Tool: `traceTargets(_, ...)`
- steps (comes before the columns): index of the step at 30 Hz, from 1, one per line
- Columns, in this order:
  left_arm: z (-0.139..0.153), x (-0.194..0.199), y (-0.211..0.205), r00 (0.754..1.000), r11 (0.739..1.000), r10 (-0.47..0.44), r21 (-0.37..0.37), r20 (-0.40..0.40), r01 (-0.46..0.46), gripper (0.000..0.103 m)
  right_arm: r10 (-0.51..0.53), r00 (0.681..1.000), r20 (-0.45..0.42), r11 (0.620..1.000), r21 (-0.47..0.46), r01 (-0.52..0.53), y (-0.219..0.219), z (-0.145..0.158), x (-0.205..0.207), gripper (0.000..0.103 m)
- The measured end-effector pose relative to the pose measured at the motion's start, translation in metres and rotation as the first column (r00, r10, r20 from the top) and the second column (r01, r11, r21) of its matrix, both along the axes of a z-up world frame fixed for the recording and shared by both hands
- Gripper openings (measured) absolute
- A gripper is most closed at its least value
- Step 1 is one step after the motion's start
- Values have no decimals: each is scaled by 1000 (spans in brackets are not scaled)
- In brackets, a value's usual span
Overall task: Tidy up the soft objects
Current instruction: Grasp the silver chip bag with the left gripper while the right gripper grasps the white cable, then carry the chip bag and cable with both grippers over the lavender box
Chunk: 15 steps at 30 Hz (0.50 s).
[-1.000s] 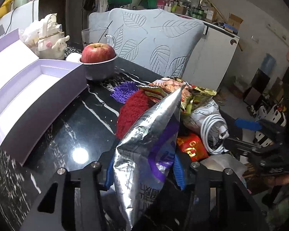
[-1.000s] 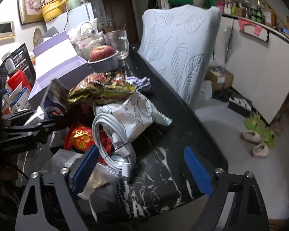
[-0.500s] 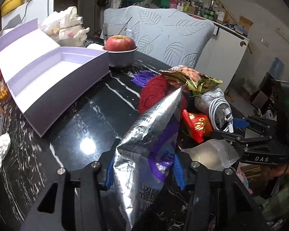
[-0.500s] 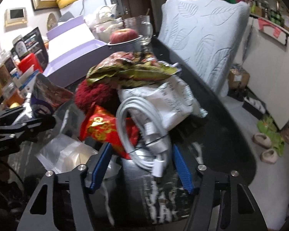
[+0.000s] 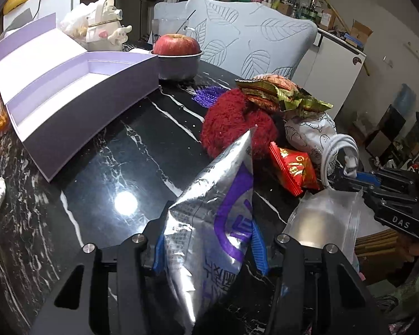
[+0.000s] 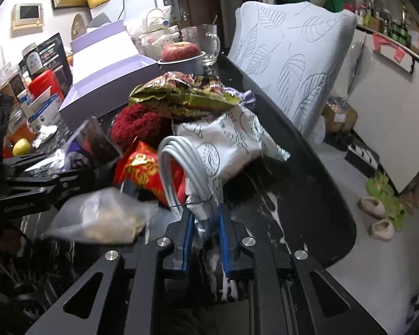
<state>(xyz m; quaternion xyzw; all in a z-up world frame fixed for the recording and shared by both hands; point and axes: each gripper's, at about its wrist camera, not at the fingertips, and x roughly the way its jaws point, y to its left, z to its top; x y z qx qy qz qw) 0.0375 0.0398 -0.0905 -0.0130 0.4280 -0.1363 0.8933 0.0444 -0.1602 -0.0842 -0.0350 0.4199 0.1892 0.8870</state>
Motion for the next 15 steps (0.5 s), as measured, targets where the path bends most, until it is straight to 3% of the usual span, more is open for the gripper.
traceTargets(15, -5, 4, 0, 1000, 1000, 13, 5, -2, -13, 47, 71, 997, 17, 997, 40, -72, 10, -4, -3, 14)
